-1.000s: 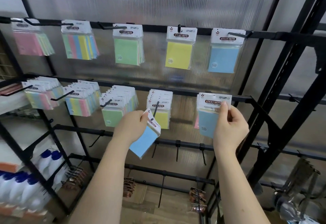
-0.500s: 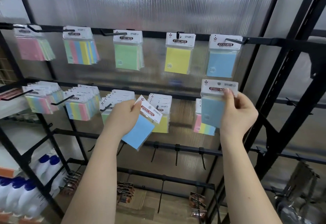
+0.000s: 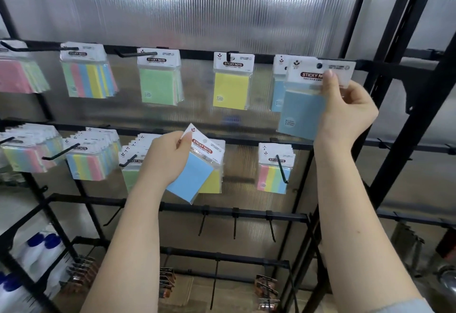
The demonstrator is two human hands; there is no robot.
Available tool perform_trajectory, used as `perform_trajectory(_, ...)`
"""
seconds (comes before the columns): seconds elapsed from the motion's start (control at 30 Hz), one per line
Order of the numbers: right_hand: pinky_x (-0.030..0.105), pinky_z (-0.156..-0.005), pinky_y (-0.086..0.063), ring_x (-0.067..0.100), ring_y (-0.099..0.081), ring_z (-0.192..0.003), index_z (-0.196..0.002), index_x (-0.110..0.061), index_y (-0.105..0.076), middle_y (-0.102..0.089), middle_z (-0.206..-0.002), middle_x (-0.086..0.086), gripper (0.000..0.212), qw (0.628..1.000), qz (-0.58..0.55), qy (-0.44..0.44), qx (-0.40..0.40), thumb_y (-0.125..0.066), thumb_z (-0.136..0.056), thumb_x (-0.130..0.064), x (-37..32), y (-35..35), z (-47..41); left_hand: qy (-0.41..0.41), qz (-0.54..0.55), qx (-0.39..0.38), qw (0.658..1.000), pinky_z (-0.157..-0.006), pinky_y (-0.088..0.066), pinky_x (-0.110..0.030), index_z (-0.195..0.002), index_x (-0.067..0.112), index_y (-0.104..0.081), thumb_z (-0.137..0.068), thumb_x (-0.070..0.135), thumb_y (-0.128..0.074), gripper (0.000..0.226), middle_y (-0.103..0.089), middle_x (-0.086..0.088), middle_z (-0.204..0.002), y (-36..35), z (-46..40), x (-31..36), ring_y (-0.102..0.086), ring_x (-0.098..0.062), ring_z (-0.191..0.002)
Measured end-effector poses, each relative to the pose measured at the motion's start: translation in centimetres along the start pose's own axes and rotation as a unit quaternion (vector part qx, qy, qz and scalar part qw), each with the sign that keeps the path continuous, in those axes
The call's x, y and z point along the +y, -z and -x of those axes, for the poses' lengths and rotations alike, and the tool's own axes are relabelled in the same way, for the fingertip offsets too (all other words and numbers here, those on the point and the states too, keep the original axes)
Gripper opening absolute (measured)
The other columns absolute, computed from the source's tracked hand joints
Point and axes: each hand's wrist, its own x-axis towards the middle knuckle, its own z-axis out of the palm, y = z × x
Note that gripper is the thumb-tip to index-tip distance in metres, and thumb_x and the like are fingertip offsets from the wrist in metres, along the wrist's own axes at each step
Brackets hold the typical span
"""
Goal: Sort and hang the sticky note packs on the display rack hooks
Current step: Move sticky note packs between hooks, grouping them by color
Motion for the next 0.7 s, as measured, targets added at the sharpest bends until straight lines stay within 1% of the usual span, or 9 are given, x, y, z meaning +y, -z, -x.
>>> perform_trajectory(0.07,0.013,-0.055,-0.041,-0.005,-0.050,-0.054,-0.066,-0.020,-0.063,-0.058,-0.065,-0.008,0.021,1.000,-0.002,0.000,0.004,-0.072,-0.084,-0.024,-0.3,-0.2,-0.6,-0.004,-0.002,0.006,1.000,-0.054,-0.030,-0.029,-0.064,0.012,-0.041,-0.100,0.033,-0.035,0.042,-0.052,0.000,-0.065,0.0,-0.1,0.3,-0.047,-0.017,-0.060)
perform_trajectory(0.17,0.015,-0.053,-0.042,-0.004,-0.051,-0.053,-0.063,-0.018,-0.062,-0.058,-0.061,-0.010,0.023,1.000,0.000,-0.006,0.003,-0.073,-0.083,-0.024,-0.5,-0.4,-1.1,-0.012,-0.009,0.010,1.000,-0.056,-0.032,-0.030,-0.073,0.003,-0.049,-0.100,0.033,-0.036,0.042,-0.056,-0.001,-0.066,-0.2,-0.4,0.5,-0.049,-0.020,-0.063)
perform_trajectory(0.3,0.015,-0.051,-0.040,-0.004,-0.048,-0.050,-0.062,-0.016,-0.059,-0.055,-0.055,-0.015,0.025,1.000,0.001,-0.011,0.005,-0.073,-0.082,-0.021,-0.2,-0.5,-1.5,-0.018,-0.011,0.014,1.000,-0.057,-0.033,-0.030,-0.081,0.002,-0.056,-0.100,0.034,-0.036,0.042,-0.060,0.000,-0.071,-0.3,-0.6,0.7,-0.051,-0.019,-0.065)
perform_trajectory(0.37,0.015,-0.052,-0.040,-0.003,-0.047,-0.050,-0.061,-0.016,-0.059,-0.054,-0.054,-0.017,0.025,1.000,0.007,-0.019,0.005,-0.072,-0.082,-0.021,0.2,-0.4,-1.7,-0.022,-0.006,0.021,1.000,-0.057,-0.034,-0.030,-0.084,0.001,-0.057,-0.100,0.034,-0.036,0.043,-0.062,-0.003,-0.074,-0.3,-0.8,0.7,-0.053,-0.022,-0.067)
perform_trajectory(0.43,0.016,-0.052,-0.040,-0.002,-0.048,-0.051,-0.062,-0.016,-0.060,-0.055,-0.056,-0.014,0.024,0.999,0.017,-0.028,0.002,-0.072,-0.082,-0.023,0.7,-0.5,-1.9,-0.031,-0.001,0.028,0.999,-0.057,-0.033,-0.030,-0.083,-0.002,-0.055,-0.100,0.034,-0.036,0.044,-0.062,-0.009,-0.075,-0.2,-0.9,0.7,-0.052,-0.023,-0.066)
perform_trajectory(0.47,0.016,-0.052,-0.040,-0.002,-0.047,-0.051,-0.063,-0.016,-0.060,-0.056,-0.057,-0.012,0.024,0.999,0.025,-0.031,0.000,-0.072,-0.082,-0.024,0.9,-0.6,-2.1,-0.034,0.003,0.030,0.999,-0.056,-0.032,-0.030,-0.082,-0.002,-0.054,-0.100,0.034,-0.036,0.044,-0.062,-0.009,-0.074,-0.2,-0.9,0.8,-0.050,-0.022,-0.064)
perform_trajectory(0.6,0.012,-0.050,-0.038,-0.005,-0.046,-0.049,-0.071,-0.012,-0.063,-0.057,-0.063,-0.010,0.020,0.998,0.054,-0.037,-0.008,-0.069,-0.084,-0.026,2.3,-1.6,-3.1,-0.032,0.029,0.035,0.998,-0.053,-0.030,-0.027,-0.078,0.000,-0.054,-0.100,0.030,-0.038,0.041,-0.057,0.005,-0.065,-0.2,-0.9,1.3,-0.047,-0.012,-0.058)
perform_trajectory(0.7,0.008,-0.046,-0.032,-0.006,-0.042,-0.044,-0.075,-0.012,-0.064,-0.054,-0.061,-0.011,0.018,0.995,0.087,-0.044,-0.009,-0.067,-0.085,-0.026,3.6,-2.5,-4.4,-0.029,0.044,0.040,0.998,-0.051,-0.029,-0.026,-0.069,0.008,-0.052,-0.100,0.028,-0.038,0.040,-0.054,0.009,-0.060,-0.4,-0.9,1.7,-0.044,-0.007,-0.055)
